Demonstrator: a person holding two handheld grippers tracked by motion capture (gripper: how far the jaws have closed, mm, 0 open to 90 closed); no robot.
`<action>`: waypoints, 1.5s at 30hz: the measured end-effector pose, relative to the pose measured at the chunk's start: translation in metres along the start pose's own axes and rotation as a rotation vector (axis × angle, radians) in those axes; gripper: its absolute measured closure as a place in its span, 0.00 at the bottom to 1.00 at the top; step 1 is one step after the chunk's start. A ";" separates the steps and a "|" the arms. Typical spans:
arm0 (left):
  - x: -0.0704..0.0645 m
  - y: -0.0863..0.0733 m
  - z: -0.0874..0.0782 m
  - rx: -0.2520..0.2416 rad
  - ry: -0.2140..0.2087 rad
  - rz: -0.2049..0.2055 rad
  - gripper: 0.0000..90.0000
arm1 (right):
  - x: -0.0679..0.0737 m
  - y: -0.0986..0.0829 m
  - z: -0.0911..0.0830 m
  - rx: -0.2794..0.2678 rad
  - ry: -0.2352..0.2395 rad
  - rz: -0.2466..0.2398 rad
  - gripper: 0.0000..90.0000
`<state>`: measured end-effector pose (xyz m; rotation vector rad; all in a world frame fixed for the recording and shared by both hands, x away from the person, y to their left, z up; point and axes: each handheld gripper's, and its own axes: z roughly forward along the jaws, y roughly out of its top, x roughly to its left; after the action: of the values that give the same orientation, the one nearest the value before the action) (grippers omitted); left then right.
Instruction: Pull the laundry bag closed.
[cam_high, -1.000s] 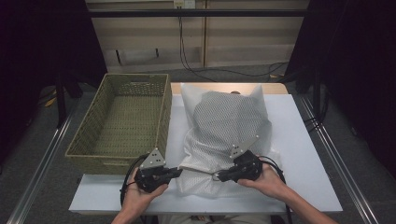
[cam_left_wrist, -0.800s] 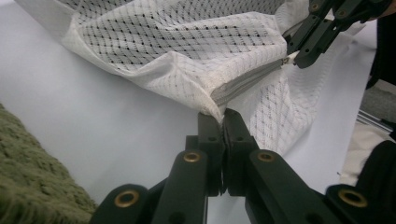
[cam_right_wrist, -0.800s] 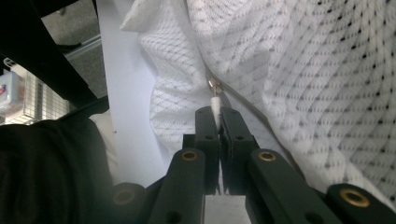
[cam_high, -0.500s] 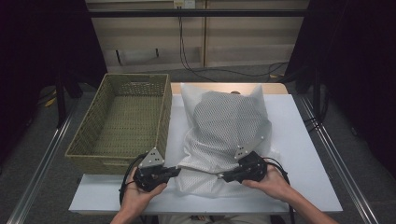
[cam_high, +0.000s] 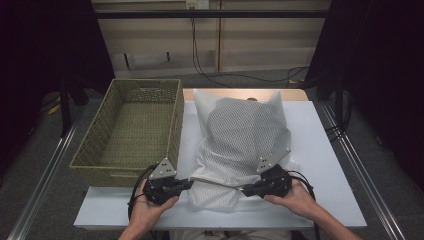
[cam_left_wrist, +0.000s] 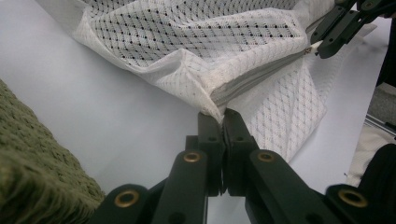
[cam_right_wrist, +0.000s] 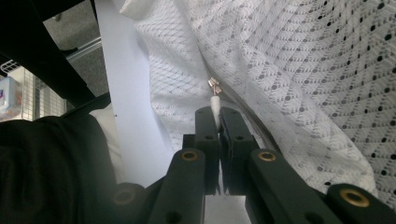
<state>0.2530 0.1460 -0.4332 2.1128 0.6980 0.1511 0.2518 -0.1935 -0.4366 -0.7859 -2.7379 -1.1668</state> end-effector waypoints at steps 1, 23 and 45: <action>0.000 0.000 0.000 0.002 0.007 0.002 0.98 | 0.000 0.000 0.000 0.001 0.005 -0.001 0.97; 0.002 0.001 0.000 0.006 0.012 -0.009 0.98 | -0.001 -0.017 -0.014 0.002 -0.031 0.022 0.97; 0.006 -0.001 0.001 0.019 0.031 -0.015 0.98 | -0.005 -0.039 -0.029 -0.005 -0.047 0.063 0.97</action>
<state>0.2579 0.1483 -0.4353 2.1267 0.7365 0.1701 0.2332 -0.2385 -0.4425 -0.9052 -2.7268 -1.1583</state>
